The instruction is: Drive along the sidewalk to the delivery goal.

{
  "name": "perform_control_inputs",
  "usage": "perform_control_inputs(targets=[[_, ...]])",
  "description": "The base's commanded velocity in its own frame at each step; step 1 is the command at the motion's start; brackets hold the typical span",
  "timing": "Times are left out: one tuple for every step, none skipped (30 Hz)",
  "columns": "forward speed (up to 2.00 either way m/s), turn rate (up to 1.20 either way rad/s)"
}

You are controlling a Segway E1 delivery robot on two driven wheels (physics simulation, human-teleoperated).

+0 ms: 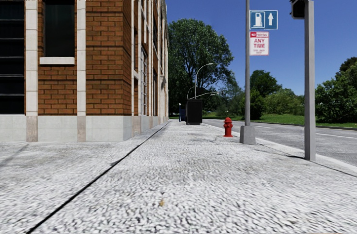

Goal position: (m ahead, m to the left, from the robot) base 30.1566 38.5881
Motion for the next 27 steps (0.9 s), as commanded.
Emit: perform_control_inputs(targets=[[0.96, 0.0], [0.96, 0.0], [0.96, 0.0], [0.96, 0.0], [0.96, 0.07], [0.96, 0.07], [0.95, 0.12], [0.95, 0.22], [0.95, 0.28], [0.95, 0.35], [0.95, 0.35], [0.95, 0.37], [0.95, 0.38], [0.95, 0.39], [0.95, 0.39], [0.95, 0.4], [0.95, 0.45], [0.96, 0.47], [0.96, 0.47], [1.03, 0.48], [1.16, 0.48], [1.23, 0.49], [1.26, 0.49], [1.26, 0.49], [1.27, 0.5], [1.28, 0.52], [1.31, 0.53]])
